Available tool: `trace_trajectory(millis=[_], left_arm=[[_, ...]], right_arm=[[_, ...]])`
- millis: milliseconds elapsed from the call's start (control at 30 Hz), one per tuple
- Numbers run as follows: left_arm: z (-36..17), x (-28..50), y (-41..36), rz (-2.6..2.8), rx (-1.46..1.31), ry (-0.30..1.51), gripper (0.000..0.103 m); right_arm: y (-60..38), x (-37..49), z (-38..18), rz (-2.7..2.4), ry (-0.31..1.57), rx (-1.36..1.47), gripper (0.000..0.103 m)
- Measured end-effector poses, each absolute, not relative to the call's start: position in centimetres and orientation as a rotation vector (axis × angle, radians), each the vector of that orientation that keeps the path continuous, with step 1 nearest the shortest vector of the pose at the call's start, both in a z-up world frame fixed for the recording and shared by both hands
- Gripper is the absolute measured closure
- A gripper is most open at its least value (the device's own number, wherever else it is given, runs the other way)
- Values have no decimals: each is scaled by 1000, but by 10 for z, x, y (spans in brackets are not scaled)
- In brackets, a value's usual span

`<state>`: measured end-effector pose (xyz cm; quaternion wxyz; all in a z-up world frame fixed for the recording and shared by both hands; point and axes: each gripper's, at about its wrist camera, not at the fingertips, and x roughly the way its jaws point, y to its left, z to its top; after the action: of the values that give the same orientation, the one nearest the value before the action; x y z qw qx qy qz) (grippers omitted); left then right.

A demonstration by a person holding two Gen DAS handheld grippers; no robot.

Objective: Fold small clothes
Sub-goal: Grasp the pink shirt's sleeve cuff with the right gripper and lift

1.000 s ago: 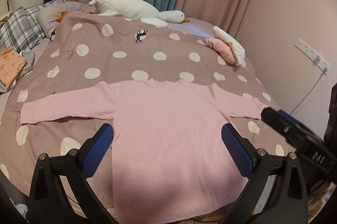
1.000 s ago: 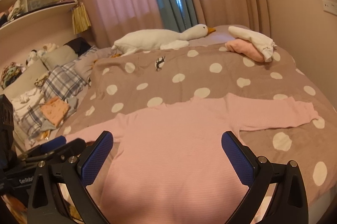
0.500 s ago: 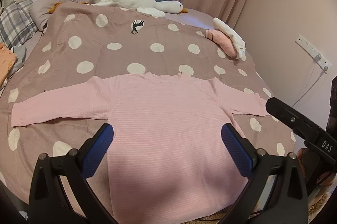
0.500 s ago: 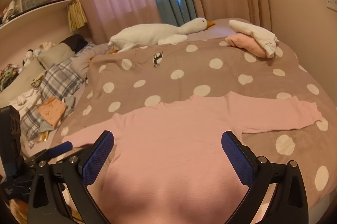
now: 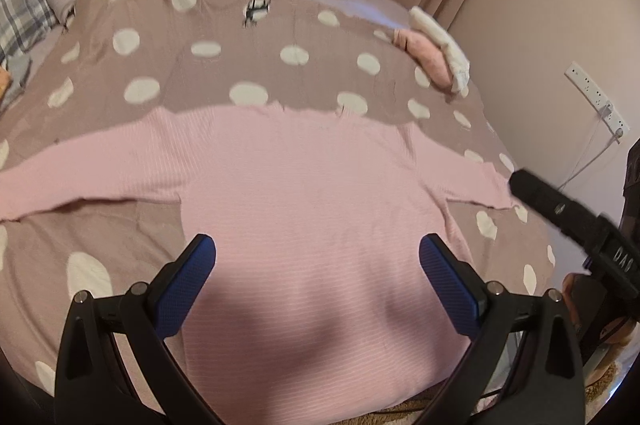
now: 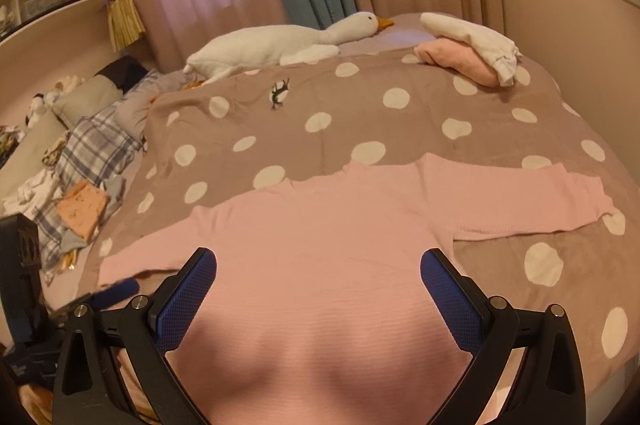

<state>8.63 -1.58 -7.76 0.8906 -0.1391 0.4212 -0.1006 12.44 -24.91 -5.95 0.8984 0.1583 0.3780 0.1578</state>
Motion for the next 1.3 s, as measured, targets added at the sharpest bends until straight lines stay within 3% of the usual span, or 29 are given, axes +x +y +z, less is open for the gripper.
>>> trace_trajectory(millis=[67,400,533,700,1000,1267,1300], left_arm=[[-88,91,-16,-211,-307,900,2],[-135,113,-21,-208,-365,1034,11],[-156,122,-22,-196,-378,1110,24],[-171,127,-24,-206,-406,1173,25],[-178,128,-26,-219,-415,1196,25],[-186,131,-26,-237,-463,1210,25],[-186,131,-26,-239,-471,1209,25]], right_arm=[[-253,129,-64,317,790,336,1],[-296,165,-94,213,843,423,20],[-341,181,-111,218,859,583,36],[-408,198,-138,106,881,716,52],[-539,216,-211,-328,967,853,52],[-567,229,-251,-397,946,981,55],[-567,234,-254,-369,930,1008,68]])
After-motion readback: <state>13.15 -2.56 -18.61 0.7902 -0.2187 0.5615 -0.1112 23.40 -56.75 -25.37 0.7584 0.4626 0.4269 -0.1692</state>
